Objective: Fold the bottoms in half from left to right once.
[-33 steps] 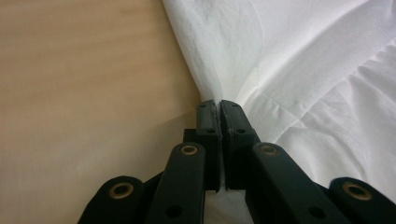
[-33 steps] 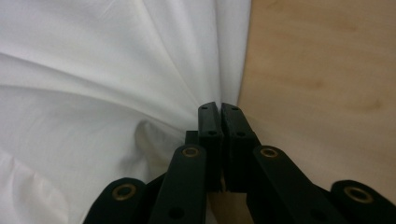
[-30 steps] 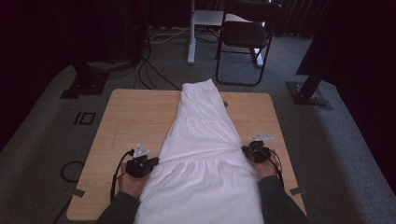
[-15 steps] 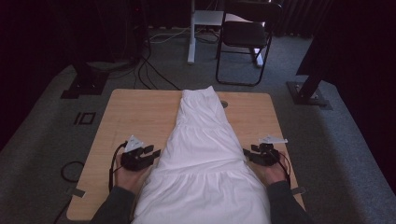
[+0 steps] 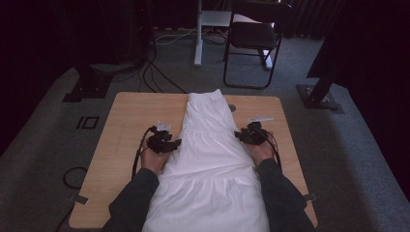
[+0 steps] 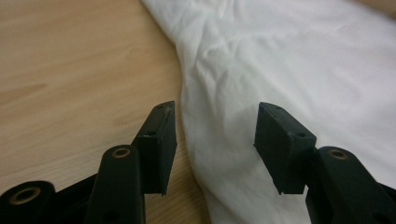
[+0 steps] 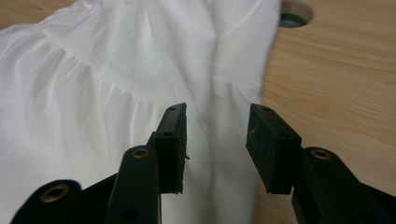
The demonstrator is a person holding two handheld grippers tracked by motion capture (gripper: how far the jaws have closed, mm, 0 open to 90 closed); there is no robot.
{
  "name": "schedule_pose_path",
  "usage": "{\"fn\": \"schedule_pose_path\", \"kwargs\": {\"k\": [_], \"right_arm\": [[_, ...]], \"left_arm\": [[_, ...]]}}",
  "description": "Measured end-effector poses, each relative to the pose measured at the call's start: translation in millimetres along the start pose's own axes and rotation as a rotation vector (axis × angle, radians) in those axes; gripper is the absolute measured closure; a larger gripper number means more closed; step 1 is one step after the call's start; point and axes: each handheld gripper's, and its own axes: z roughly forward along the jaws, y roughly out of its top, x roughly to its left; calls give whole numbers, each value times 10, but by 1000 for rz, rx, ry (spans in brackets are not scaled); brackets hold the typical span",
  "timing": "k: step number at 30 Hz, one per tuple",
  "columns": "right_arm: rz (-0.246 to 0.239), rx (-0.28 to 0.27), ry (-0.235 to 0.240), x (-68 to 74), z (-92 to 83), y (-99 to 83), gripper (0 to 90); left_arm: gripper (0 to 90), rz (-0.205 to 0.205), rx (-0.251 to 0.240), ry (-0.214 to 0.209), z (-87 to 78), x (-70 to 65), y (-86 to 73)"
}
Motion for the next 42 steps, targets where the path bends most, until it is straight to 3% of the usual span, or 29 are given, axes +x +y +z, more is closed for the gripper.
{"fn": "schedule_pose_path", "kwargs": {"k": [4, 7, 9, 10, 13, 16, 17, 20, 24, 28, 31, 32, 33, 35, 36, 37, 39, 42], "right_arm": [[-14, 23, 33, 75, 239, 80, 567], [-39, 67, 22, 111, 402, 93, 572], [-26, 131, 8, 104, 498, 83, 743], [-40, 125, -7, 115, 495, 89, 829], [-86, 25, -104, 160, 322, 193, 870], [-125, -83, -315, 159, 120, 314, 870], [-123, -88, -355, 138, 109, 322, 870], [-68, 1, -326, 20, 249, 217, 860], [-15, 55, -261, -64, 411, -9, 845], [91, 41, -205, -159, 405, -32, 818], [119, 39, -184, -192, 400, -35, 815], [118, 38, -184, -191, 399, -38, 815], [115, 36, -187, -186, 399, -42, 815], [117, 31, -190, -182, 398, -50, 817], [124, 32, -189, -182, 394, -52, 822], [137, 35, -188, -178, 390, -52, 828], [145, 39, -189, -153, 379, -59, 839], [124, 47, -173, -77, 329, -112, 841]], "left_arm": [[489, -12, 24, -11, 121, 10, -39], [481, -20, 21, -14, 149, 5, -51], [467, -23, 16, -20, 156, -13, -62], [462, -20, 15, -19, 160, -25, -68], [455, -15, 22, -22, 179, -49, -95], [444, -10, 42, -17, 214, -54, -108], [444, -11, 48, -20, 221, -62, -111], [445, 4, 47, -14, 217, -90, -95], [445, 8, 12, -13, 174, -76, 51], [443, 28, 3, -7, 246, -85, 233], [439, 37, 19, -15, 391, -106, 338], [447, 35, 39, -34, 441, -106, 360], [478, 35, 57, -52, 494, -106, 367], [644, 55, 119, -30, 579, -108, 347], [742, 47, 132, -42, 611, -103, 317], [803, 34, 110, -65, 608, -95, 285], [861, 20, 96, -73, 574, -89, 236], [869, 32, 92, -68, 443, -88, 109]]}}
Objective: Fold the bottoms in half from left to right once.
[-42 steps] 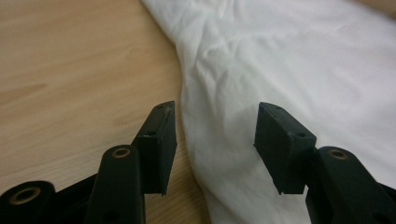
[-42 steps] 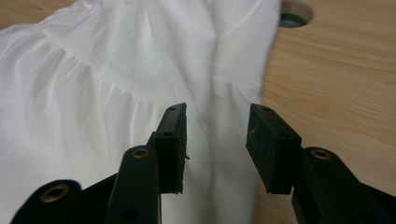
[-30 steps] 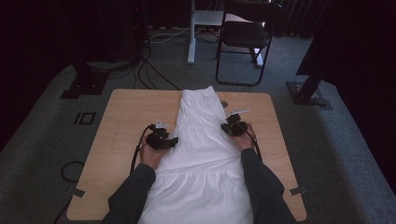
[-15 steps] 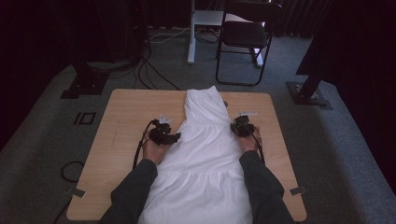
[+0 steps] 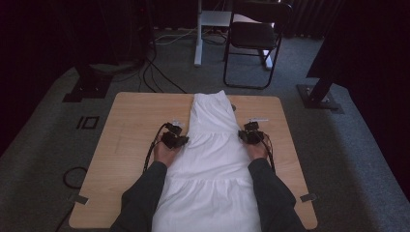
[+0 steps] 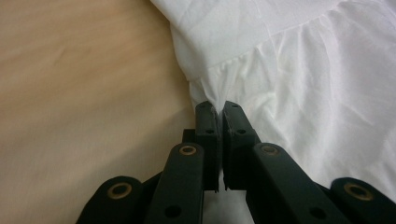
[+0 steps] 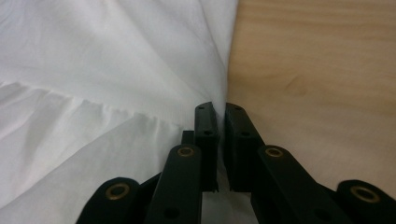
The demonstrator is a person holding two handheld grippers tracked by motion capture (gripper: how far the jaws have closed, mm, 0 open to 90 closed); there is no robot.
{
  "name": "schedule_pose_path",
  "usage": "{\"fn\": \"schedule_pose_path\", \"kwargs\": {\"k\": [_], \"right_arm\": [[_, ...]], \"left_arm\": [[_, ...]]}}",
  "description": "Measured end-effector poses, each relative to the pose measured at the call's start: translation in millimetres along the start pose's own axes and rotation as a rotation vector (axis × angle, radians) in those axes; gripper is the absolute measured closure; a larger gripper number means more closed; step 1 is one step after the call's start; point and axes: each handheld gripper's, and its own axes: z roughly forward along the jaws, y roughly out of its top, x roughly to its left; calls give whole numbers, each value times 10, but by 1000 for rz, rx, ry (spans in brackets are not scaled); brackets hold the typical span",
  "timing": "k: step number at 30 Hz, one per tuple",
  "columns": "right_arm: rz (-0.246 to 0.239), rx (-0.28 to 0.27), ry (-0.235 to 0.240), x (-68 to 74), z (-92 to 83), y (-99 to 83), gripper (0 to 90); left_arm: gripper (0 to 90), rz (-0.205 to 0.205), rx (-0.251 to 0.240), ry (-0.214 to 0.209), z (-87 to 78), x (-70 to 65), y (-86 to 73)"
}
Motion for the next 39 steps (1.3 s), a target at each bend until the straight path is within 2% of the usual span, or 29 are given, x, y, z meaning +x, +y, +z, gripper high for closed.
{"fn": "schedule_pose_path", "kwargs": {"k": [3, 6, 8, 10, 13, 16, 18, 19, 20, 22, 24, 26, 27, 29, 31, 33, 34, 35, 37, 38, 39], "right_arm": [[-48, 6, 30, 111, -138, -156, 841], [-98, -4, 73, 261, -337, -404, 842], [-107, -1, 111, 347, -497, -587, 841], [-115, -5, 149, 412, -650, -771, 841], [-112, 6, 197, 482, -848, -988, 841], [-124, 42, 214, 519, -943, -1049, 824], [-149, 60, 205, 509, -981, -1007, 709], [-173, 16, 181, 497, -1010, -960, 640], [-176, -31, 182, 470, -1043, -888, 606], [-133, -110, 229, 418, -1092, -687, 637], [-153, -147, 232, 417, -1046, -450, 733], [-130, -131, 251, 421, -882, -222, 764], [-110, -119, 271, 430, -739, -104, 743], [-90, -98, 323, 456, -519, 15, 606], [-45, -52, 332, 510, -257, 98, 514], [-48, -23, 335, 554, -90, 120, 487], [-57, 1, 339, 578, -8, 121, 507], [-75, 28, 330, 607, 48, 121, 585], [-172, 82, 287, 680, 102, 133, 769], [-241, 83, 217, 721, 78, 157, 829], [-294, 56, 122, 756, 15, 202, 849]], "left_arm": [[869, 3, -21, 3, -158, -55, -218], [868, 16, -35, 10, -362, -175, -490], [863, 30, -47, 6, -503, -251, -683], [862, 17, -60, -16, -623, -317, -859], [861, 40, -65, -19, -747, -430, -1031], [845, 90, -54, 3, -772, -497, -1053], [833, 88, -55, 0, -757, -489, -1037], [829, 81, -61, -8, -748, -479, -1036], [825, 75, -67, -11, -741, -469, -1037], [821, 70, -70, -17, -735, -456, -1036], [813, 72, -78, -15, -727, -457, -1038], [808, 63, -86, -20, -722, -449, -1044], [806, 59, -87, -22, -723, -447, -1046], [801, 62, -88, -21, -724, -444, -1050], [794, 64, -91, -22, -724, -437, -1055], [790, 57, -99, -27, -721, -431, -1062], [787, 58, -100, -25, -721, -433, -1063], [779, 60, -99, -27, -722, -436, -1064], [768, 67, -98, -23, -724, -444, -1065], [768, 65, -97, -24, -724, -446, -1064], [768, 64, -96, -25, -726, -448, -1065]]}}
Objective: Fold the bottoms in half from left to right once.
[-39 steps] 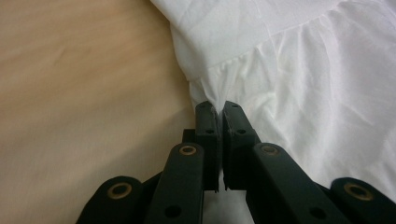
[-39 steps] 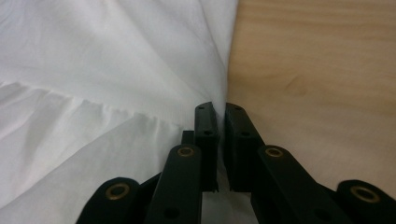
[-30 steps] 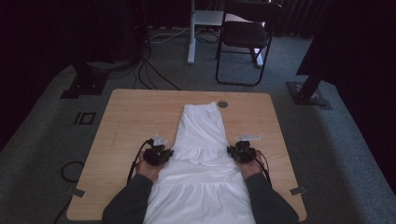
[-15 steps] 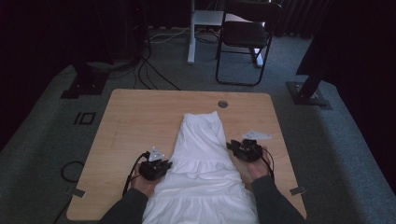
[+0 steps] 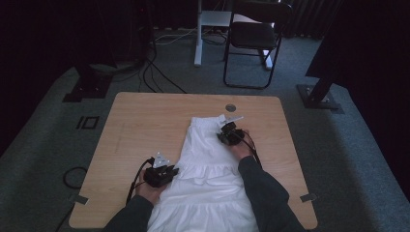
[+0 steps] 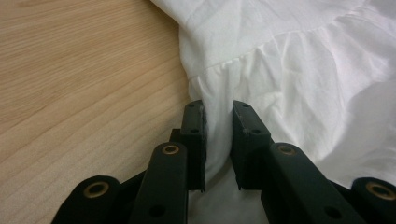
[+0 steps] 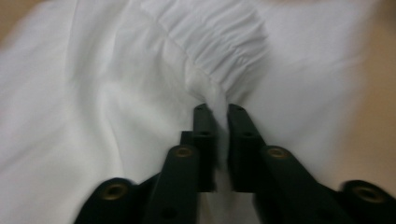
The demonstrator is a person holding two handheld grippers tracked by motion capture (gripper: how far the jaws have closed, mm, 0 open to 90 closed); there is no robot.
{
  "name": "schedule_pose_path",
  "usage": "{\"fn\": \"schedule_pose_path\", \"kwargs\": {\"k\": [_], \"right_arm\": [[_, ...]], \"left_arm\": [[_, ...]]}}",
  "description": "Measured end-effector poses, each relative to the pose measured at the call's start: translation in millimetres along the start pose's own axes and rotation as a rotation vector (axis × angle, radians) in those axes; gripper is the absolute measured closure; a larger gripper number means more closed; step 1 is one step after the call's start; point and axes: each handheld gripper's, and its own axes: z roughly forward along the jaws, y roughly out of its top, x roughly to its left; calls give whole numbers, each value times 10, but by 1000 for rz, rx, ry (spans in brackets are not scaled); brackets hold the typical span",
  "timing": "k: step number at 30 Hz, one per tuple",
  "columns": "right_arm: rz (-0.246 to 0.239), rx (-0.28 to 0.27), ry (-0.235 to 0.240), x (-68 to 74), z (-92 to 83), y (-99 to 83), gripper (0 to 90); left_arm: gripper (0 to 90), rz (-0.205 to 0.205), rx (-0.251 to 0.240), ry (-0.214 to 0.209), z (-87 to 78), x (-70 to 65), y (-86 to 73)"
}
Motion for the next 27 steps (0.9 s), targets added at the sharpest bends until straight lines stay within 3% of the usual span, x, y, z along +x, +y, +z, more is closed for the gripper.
{"fn": "schedule_pose_path", "kwargs": {"k": [1, 4, 5, 7, 9, 13, 15, 22, 24, 26, 27], "right_arm": [[-26, -32, -84, -2, -87, 59, 855], [-49, -151, -252, -90, -323, 193, 857], [-52, -148, -269, -117, -321, 200, 857], [-14, -116, -236, -213, -225, 155, 842], [44, -104, -202, -291, -83, 46, 771], [213, -64, -95, -440, 116, -178, 680], [229, -81, -80, -456, 117, -223, 689], [174, -62, -40, -189, 1, -334, 823], [151, -60, -32, -99, -59, -399, 830], [129, -65, -34, -21, -111, -465, 835], [119, -65, -38, -7, -121, -477, 835]], "left_arm": [[765, 0, 1, -1, -2, -4, -2], [761, 6, 6, -7, -7, -19, -4], [762, 10, 5, -10, -4, -28, -3], [763, 13, 9, -9, -6, -45, -3], [763, 14, 10, -13, -12, -51, -8], [767, 23, 16, -24, -31, -81, -25], [774, 27, 22, -32, -61, -126, -54], [782, 64, 54, -78, -243, -340, -218], [696, 87, 71, -77, -294, -347, -219], [527, 63, 19, -53, -367, -277, -142], [513, 42, -18, -52, -410, -213, -71]]}}
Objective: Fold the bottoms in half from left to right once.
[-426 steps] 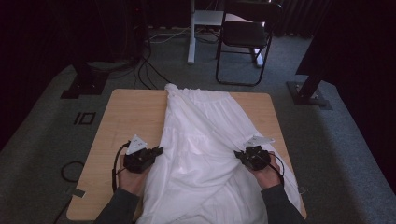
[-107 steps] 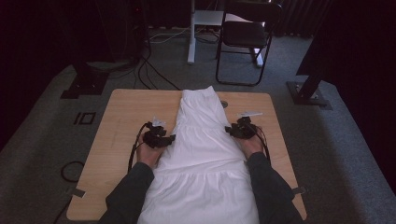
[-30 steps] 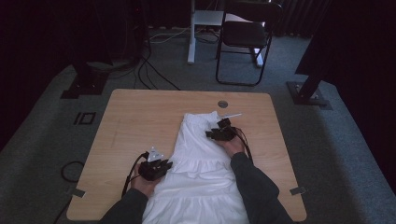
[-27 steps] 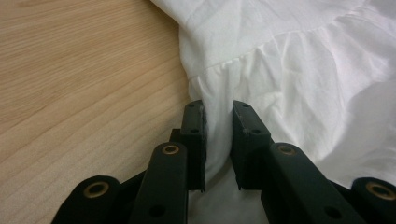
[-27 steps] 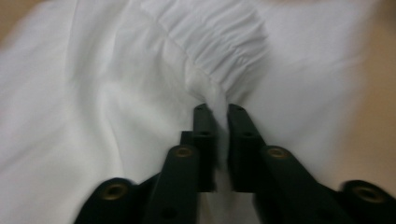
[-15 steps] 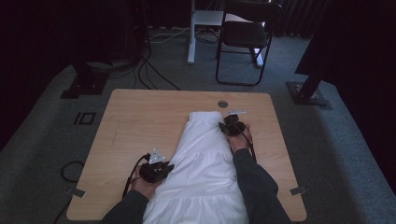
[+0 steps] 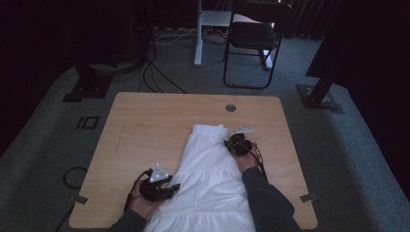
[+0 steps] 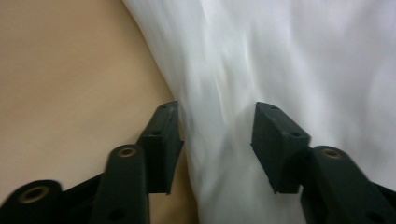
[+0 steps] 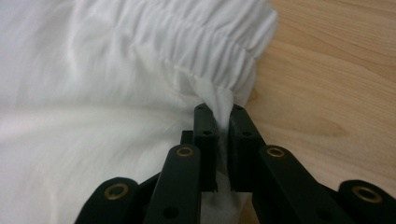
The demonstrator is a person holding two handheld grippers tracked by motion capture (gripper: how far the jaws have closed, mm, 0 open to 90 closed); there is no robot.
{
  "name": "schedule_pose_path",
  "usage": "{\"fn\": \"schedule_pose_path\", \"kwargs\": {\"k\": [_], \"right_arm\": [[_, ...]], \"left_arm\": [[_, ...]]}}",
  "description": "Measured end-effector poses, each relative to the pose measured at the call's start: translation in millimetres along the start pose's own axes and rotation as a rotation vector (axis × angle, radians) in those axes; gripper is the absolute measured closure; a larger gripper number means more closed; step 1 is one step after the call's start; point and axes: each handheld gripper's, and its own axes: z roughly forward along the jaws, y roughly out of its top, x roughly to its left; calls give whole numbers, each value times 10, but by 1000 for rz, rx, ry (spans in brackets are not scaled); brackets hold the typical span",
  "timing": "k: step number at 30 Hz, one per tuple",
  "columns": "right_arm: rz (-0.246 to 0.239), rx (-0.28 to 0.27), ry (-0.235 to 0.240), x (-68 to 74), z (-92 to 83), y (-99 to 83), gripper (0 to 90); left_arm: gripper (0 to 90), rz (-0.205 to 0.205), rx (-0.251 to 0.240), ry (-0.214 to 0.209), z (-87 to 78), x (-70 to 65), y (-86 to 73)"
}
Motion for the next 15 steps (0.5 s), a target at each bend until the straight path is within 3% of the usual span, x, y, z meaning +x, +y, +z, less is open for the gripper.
{"fn": "schedule_pose_path", "kwargs": {"k": [1, 2, 3, 4, 7, 11, 15], "right_arm": [[5, 0, 3, 1, -7, -8, 836], [5, 0, 3, 1, -7, -8, 836], [15, 2, 8, -6, -7, -6, 837], [41, 13, 22, -25, -3, 11, 841], [42, 16, 31, -22, 0, 16, 848], [46, 15, 35, 6, -1, 9, 849], [46, 13, 47, -12, 0, 7, 850]], "left_arm": [[491, -11, -35, 15, -38, 61, 85], [468, -11, -35, 15, -38, 61, 85], [468, -18, -109, 59, -64, 191, 316], [421, -21, -125, 62, -44, 248, 430], [364, -25, -143, 66, 169, 396, 749], [341, -79, -92, 47, 622, 535, 1007], [329, -73, -1, 80, 1011, 494, 1101]]}}
